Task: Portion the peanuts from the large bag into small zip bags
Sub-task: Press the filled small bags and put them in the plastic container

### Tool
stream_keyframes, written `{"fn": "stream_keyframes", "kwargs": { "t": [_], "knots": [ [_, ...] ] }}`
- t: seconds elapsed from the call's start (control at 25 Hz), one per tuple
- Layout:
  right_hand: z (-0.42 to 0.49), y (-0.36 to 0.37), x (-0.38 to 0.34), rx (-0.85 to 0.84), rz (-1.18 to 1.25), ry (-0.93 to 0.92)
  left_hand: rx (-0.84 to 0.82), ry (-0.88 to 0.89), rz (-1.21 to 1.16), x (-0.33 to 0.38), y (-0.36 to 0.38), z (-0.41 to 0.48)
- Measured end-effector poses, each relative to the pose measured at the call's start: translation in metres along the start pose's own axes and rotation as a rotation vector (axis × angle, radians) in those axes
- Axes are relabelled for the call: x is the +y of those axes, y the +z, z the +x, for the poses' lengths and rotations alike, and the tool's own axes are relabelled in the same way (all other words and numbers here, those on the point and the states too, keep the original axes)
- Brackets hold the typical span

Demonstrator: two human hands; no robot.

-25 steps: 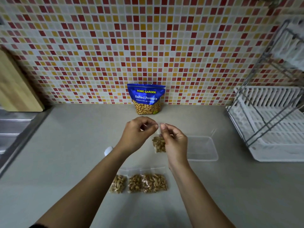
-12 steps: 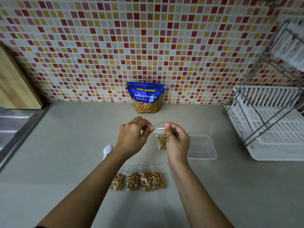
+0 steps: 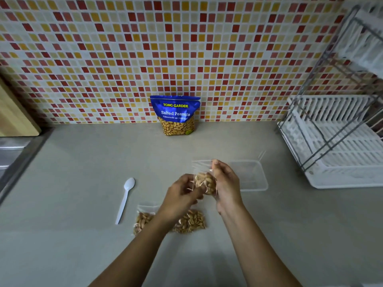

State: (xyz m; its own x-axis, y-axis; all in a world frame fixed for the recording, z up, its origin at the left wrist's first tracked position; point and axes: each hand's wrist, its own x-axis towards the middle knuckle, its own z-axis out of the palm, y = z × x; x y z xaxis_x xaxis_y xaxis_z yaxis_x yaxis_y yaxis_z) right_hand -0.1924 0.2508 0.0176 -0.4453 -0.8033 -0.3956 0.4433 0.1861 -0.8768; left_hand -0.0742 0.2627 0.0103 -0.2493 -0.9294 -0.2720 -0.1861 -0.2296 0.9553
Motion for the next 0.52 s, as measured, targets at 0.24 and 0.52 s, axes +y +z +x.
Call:
{"fn": "stream_keyframes", "kwargs": {
  "t": [0.24,0.52],
  "knots": [
    [0.018,-0.072,0.082,0.199,-0.592,-0.060,0.079,-0.197,0.340,-0.067,0.035,-0.010],
    [0.044,-0.089,0.101,0.062,-0.823,-0.071,0.228,-0.165,0.483,-0.081,0.066,-0.014]
  ]
}}
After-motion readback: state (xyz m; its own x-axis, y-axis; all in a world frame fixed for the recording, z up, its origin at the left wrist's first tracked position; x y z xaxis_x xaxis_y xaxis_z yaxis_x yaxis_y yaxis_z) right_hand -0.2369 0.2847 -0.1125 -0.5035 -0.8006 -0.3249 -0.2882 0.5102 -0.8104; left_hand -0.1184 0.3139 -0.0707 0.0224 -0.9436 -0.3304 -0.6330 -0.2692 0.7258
